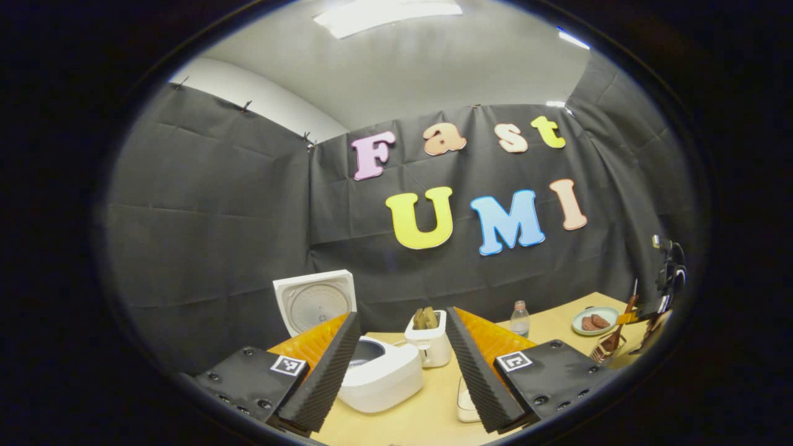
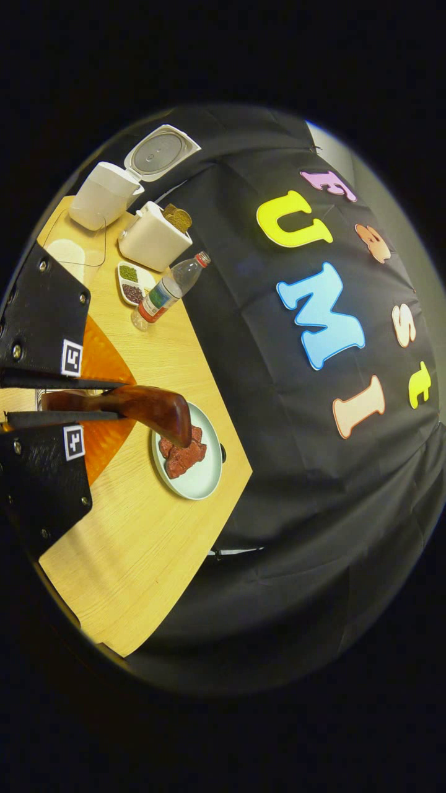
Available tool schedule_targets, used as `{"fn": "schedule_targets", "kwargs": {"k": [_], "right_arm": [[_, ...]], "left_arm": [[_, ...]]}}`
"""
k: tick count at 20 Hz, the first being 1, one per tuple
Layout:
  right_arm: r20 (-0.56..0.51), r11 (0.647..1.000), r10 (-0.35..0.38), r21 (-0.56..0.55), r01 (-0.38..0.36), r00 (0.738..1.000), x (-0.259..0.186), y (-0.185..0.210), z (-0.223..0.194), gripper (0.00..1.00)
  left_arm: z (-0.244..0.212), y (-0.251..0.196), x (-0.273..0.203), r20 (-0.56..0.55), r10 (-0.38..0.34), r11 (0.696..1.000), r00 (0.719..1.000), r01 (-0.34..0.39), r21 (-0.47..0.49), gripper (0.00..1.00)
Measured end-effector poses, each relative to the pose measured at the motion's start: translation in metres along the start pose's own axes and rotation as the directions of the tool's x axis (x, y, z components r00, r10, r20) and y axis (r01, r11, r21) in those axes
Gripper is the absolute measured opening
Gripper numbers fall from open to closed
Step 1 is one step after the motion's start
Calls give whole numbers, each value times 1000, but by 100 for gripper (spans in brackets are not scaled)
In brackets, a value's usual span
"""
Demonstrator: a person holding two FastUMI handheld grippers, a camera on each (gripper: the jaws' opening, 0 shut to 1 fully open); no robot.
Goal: Close the left gripper, press the button to open the rice cooker; take a wooden spoon from the chopstick holder with the right hand, scoop a spoonful of rice and pour it into the rice cooker, then put the wooden spoon back into the chopstick holder.
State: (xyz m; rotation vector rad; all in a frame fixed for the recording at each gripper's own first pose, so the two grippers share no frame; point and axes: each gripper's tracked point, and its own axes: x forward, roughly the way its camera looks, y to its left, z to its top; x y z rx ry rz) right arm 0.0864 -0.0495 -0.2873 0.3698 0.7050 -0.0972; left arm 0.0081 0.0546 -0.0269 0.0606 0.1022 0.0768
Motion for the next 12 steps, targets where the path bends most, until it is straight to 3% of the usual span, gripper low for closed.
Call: {"fn": "schedule_targets", "kwargs": {"k": [2,3,4,6,7,8,9,11,12], "right_arm": [[2,1000,5,-7,-5,1000,-4,-3,0,15],[3,1000,3,-13,-3,1000,-5,-4,-3,16],[-3,1000,4,-28,-4,1000,-7,-6,-5,16],[-4,998,5,-57,-5,1000,-12,-7,-4,18],[3,997,6,-72,-5,1000,-15,-7,-3,35],[15,996,-5,-90,7,1000,-20,-9,0,43],[36,993,-23,-114,27,999,-24,-14,4,58],[86,984,-58,-164,72,995,-34,-21,17,94],[105,979,-74,-184,92,992,-40,-22,20,98]], "left_arm": [[1,0,0,1,-2,1000,1000,2,0,91],[3,0,0,4,-4,1000,1000,4,2,96],[4,1,0,7,-3,1000,1000,3,5,91],[5,4,1,13,-2,1000,1000,2,4,91],[6,5,1,16,-2,1000,1000,2,-1,96],[7,6,3,19,-1,1000,1000,2,-5,91],[8,8,5,21,-2,1000,1000,3,-6,91],[6,13,10,21,-3,1000,1000,3,-11,91],[4,16,14,16,0,1000,1000,1,-15,96]]}}
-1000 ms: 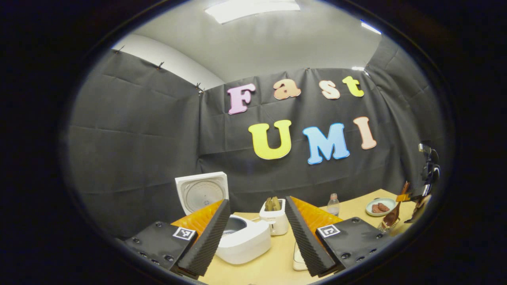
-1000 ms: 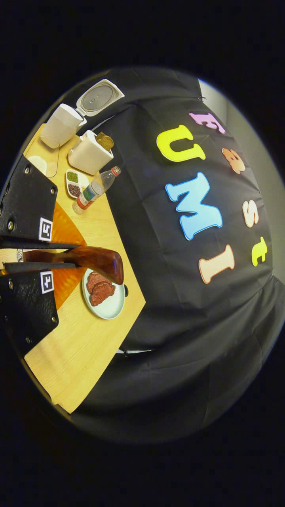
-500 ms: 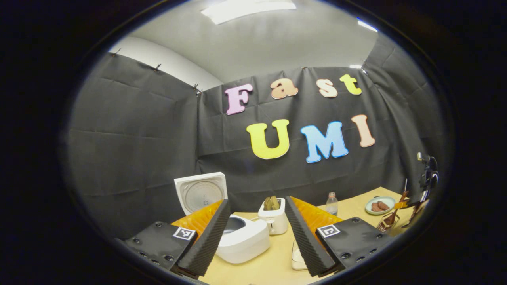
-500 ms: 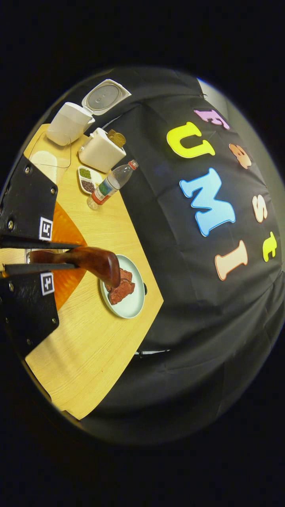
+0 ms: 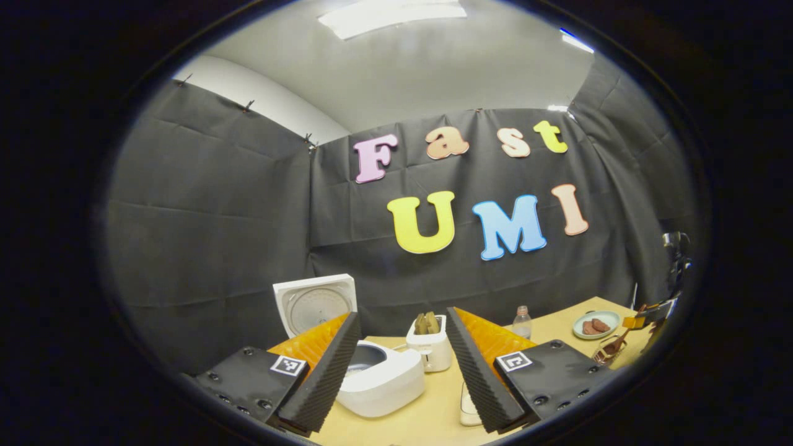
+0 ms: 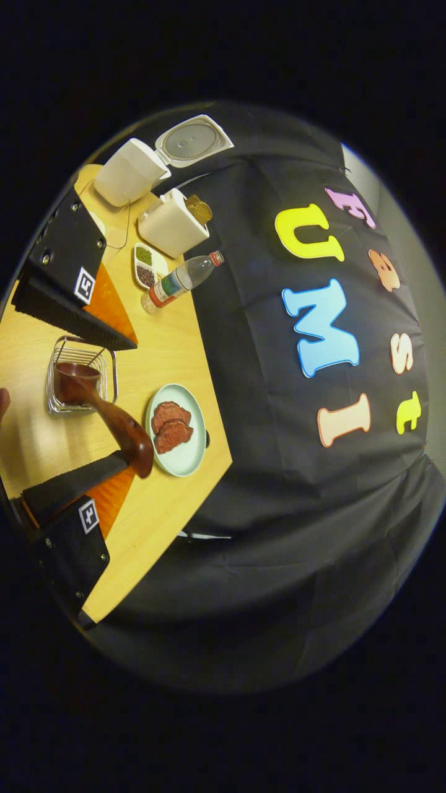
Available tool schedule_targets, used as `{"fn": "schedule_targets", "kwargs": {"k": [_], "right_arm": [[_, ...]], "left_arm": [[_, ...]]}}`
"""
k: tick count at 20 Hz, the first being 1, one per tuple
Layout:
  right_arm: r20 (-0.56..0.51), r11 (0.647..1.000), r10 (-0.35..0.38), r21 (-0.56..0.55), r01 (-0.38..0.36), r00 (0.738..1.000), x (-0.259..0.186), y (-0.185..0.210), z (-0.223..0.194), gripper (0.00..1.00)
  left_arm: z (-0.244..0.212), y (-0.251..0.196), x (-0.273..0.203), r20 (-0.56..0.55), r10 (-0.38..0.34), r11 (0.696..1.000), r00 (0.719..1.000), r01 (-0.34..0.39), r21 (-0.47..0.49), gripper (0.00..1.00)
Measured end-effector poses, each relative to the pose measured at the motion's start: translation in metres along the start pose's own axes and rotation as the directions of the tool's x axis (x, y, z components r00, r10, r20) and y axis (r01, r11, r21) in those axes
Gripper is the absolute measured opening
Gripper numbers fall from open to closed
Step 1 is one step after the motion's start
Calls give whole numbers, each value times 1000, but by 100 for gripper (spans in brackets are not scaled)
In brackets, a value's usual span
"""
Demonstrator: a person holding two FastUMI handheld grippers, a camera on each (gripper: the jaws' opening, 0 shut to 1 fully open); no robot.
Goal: Close the left gripper, press the button to open the rice cooker; take a wooden spoon from the chopstick holder with the right hand, scoop a spoonful of rice and pour it into the rice cooker, then put the wooden spoon back into the chopstick holder.
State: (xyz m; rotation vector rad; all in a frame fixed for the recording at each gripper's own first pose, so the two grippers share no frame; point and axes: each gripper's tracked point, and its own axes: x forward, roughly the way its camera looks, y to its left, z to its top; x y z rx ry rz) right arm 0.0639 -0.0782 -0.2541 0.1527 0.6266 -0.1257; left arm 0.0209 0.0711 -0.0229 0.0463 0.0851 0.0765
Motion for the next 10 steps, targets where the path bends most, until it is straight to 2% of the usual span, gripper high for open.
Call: {"fn": "schedule_targets", "kwargs": {"k": [1,2,3,4,7,8,9,10], "right_arm": [[21,1000,-12,-19,12,1000,-6,-1,7,98],[47,999,-22,-35,24,999,-12,-2,15,99],[71,998,-29,-49,32,997,-19,-2,24,98],[97,998,-28,-57,33,995,-27,0,32,98],[172,996,-36,-78,50,984,-49,6,61,98],[195,995,-40,-86,57,980,-57,8,69,98],[213,994,-38,-90,59,976,-66,12,77,98],[231,994,-34,-91,56,972,-75,16,83,98]], "left_arm": [[-1,4,4,-2,2,1000,1000,-2,-6,91],[-1,8,9,0,6,1000,1000,-6,-12,91],[0,12,14,1,7,1000,1000,-7,-18,96],[-1,17,21,1,10,1000,1000,-10,-20,91],[0,34,44,8,22,1000,1000,-22,-19,91],[1,40,50,12,27,999,1000,-27,-19,96],[2,47,58,14,33,999,999,-33,-18,96],[1,55,67,13,43,999,999,-43,-19,91]]}}
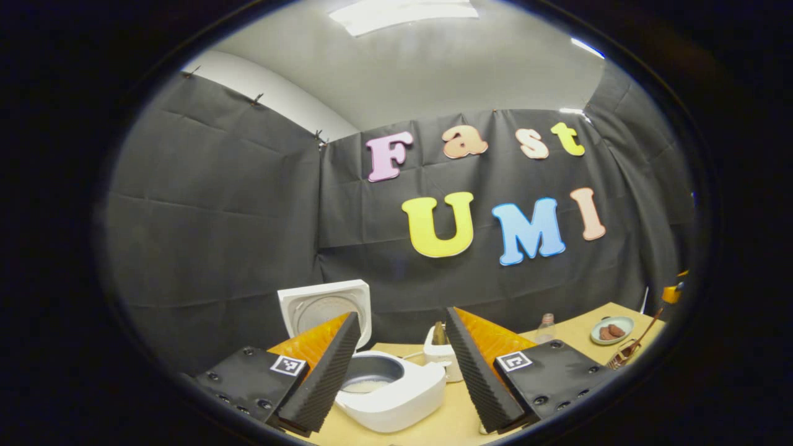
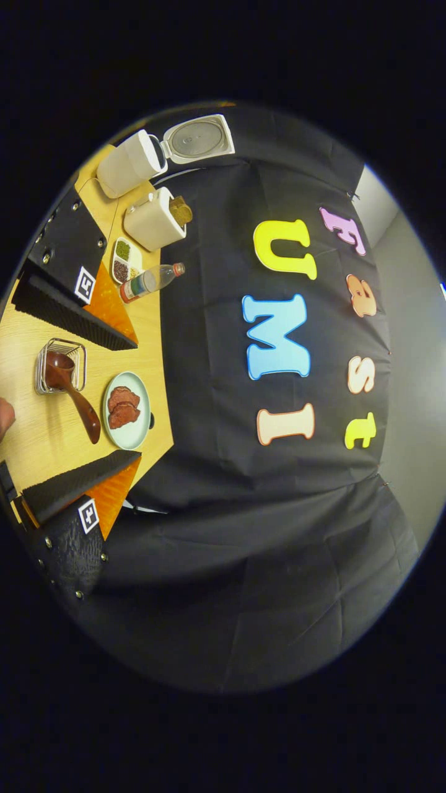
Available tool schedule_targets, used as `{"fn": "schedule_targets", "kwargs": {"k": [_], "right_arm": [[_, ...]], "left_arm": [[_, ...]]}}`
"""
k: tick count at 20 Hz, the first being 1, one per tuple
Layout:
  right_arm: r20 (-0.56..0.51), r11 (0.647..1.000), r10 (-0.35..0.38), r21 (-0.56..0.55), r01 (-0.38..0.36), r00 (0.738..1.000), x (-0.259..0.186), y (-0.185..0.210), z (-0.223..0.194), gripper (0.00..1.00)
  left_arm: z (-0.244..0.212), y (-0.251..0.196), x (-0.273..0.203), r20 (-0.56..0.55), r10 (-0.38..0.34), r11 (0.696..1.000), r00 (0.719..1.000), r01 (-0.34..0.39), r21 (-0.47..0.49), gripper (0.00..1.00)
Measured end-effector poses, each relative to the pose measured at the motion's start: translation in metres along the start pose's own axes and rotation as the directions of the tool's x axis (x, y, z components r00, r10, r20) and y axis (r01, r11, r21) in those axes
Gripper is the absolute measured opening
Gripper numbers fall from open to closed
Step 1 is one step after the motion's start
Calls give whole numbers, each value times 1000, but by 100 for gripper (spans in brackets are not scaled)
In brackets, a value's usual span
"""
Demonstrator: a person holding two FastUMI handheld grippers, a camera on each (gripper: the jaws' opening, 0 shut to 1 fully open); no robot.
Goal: Close the left gripper, press the button to open the rice cooker; take a wooden spoon from the chopstick holder with the right hand, scoop a spoonful of rice and pour it into the rice cooker, then put the wooden spoon back into the chopstick holder.
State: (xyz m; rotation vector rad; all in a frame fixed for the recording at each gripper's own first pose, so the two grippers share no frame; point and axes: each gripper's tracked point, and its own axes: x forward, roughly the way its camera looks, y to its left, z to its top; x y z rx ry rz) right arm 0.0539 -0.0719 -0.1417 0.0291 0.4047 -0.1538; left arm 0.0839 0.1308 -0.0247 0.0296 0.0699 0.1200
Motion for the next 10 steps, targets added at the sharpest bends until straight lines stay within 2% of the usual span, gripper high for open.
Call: {"fn": "schedule_targets", "kwargs": {"k": [3,4,5,6,8,9,10], "right_arm": [[52,1000,-16,1,16,999,-19,3,26,98],[64,1000,-23,8,23,998,-25,4,33,98],[77,1000,-26,17,24,997,-31,6,40,98],[90,999,-31,27,29,995,-36,6,46,98],[132,998,-48,39,43,990,-43,4,59,98],[143,997,-67,39,62,987,-46,0,62,98],[146,996,-85,35,81,986,-50,-4,62,93]], "left_arm": [[2,24,30,-7,37,999,999,-37,-29,91],[5,31,41,-2,46,998,999,-46,-38,96],[10,40,52,9,60,997,998,-59,-39,96],[14,50,64,21,76,996,997,-75,-36,91],[27,66,90,54,103,995,993,-102,-22,91],[33,75,103,69,117,993,991,-116,-9,96],[36,83,116,78,129,992,989,-129,3,96]]}}
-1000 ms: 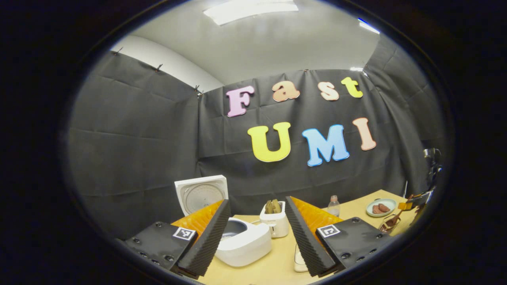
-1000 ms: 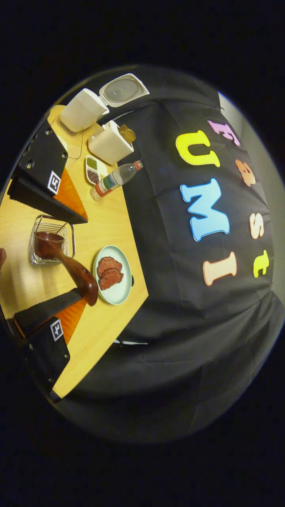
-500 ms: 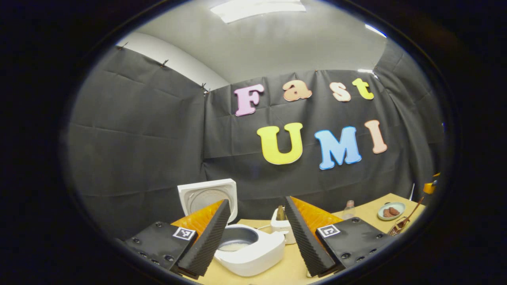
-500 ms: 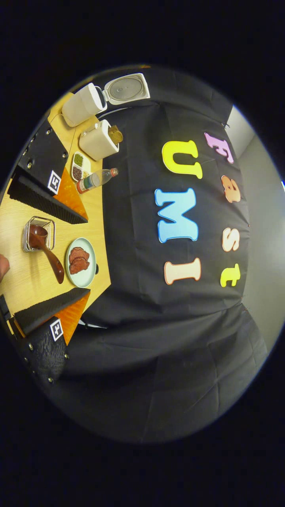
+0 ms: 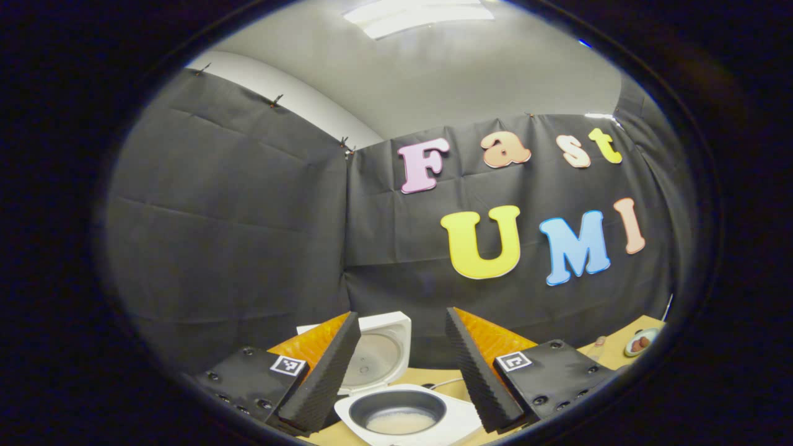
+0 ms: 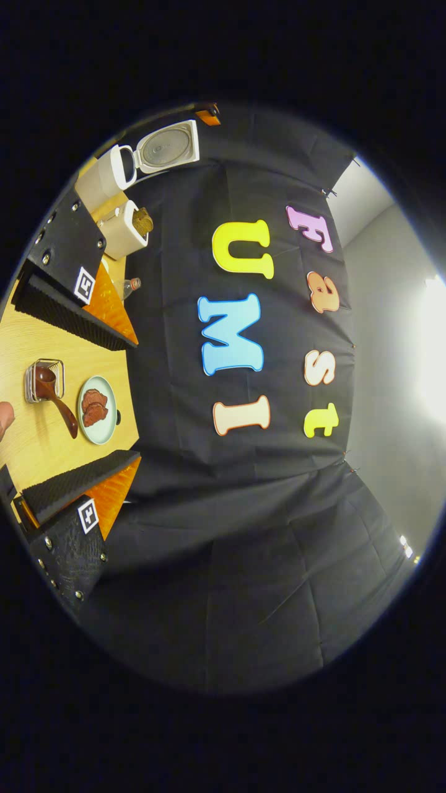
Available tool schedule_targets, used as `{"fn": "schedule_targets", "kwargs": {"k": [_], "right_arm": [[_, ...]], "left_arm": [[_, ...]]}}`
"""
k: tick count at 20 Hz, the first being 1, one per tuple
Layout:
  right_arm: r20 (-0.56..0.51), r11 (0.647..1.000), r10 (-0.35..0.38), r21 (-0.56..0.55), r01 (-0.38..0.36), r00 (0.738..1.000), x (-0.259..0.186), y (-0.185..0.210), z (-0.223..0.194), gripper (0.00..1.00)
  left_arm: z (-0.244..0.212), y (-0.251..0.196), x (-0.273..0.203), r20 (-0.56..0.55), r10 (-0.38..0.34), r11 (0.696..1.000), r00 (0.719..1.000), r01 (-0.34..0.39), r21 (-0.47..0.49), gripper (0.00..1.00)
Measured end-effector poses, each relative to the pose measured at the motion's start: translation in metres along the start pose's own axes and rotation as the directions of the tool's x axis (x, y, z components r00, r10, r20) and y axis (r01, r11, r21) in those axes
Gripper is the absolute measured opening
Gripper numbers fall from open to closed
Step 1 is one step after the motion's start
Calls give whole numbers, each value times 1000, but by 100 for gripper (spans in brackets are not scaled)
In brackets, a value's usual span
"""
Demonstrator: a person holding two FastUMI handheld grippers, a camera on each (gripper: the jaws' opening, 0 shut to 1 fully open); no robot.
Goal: Close the left gripper, press the button to open the rice cooker; take a wooden spoon from the chopstick holder with the right hand, scoop a spoonful of rice and pour it into the rice cooker, then put the wooden spoon back into the chopstick holder.
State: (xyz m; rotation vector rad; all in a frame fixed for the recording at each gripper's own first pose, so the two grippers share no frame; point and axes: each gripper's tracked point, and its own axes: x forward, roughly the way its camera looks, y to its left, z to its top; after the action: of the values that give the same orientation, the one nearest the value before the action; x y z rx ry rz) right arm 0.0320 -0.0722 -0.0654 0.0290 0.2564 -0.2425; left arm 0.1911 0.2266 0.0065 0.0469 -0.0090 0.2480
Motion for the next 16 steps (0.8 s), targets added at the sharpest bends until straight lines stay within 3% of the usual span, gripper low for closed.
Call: {"fn": "schedule_targets", "kwargs": {"k": [1,3,4,6,7,11,12,16], "right_arm": [[5,1000,-13,-2,13,1000,-3,-2,2,98],[17,1000,-28,2,28,999,-10,-1,7,98],[24,999,-38,0,38,999,-13,-2,7,98],[25,998,-66,-16,67,997,-18,-7,5,98],[27,997,-77,-23,78,997,-21,-8,5,98],[39,990,-133,-31,135,990,-28,-21,7,98],[34,989,-144,-27,145,989,-29,-23,5,98],[29,984,-177,-29,177,984,-37,-31,3,98]], "left_arm": [[0,5,13,-1,6,1000,1000,-6,5,91],[1,14,40,3,18,1000,1000,-18,-3,91],[-4,20,52,-5,30,1000,1000,-30,-5,96],[-17,31,76,-41,60,998,997,-61,-5,91],[-25,37,88,-58,71,997,996,-72,-5,96],[-50,58,140,-111,130,991,985,-133,-16,96],[-55,64,153,-119,149,988,982,-151,-12,91],[-82,83,199,-178,174,982,969,-183,-39,96]]}}
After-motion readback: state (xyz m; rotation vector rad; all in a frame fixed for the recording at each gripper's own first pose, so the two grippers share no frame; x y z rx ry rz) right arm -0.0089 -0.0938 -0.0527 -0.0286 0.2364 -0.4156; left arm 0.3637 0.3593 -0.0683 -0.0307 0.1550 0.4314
